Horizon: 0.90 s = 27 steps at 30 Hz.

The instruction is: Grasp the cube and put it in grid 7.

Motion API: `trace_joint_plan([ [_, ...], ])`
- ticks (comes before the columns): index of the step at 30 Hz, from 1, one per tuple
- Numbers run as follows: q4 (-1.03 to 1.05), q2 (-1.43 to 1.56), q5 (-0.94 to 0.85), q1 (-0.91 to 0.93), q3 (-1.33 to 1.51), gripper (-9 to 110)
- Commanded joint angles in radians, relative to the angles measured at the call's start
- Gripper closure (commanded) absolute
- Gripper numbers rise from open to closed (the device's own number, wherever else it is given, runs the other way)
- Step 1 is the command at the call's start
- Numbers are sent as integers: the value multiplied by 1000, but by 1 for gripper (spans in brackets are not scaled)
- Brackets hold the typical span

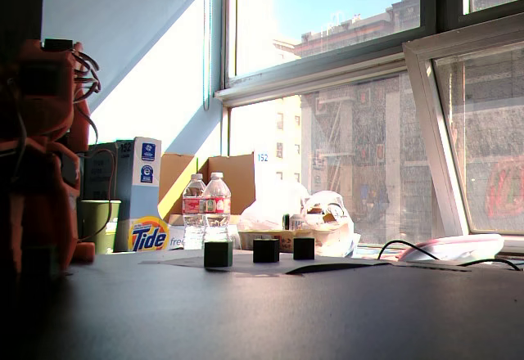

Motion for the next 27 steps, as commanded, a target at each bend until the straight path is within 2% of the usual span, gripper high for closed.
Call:
trace_joint_plan([
  [1, -118, 18, 46, -18, 40, 99],
  [6, -107, 123, 110, -61, 38, 101],
  [11, 115, 321, 193, -212, -78, 101],
  [15, 302, 426, 318, -485, -265, 101],
  [18, 376, 394, 379, -716, -434, 101],
  [22, 400, 245, 400, -966, -589, 101],
  [27, 336, 92, 353, -1282, -603, 101],
])
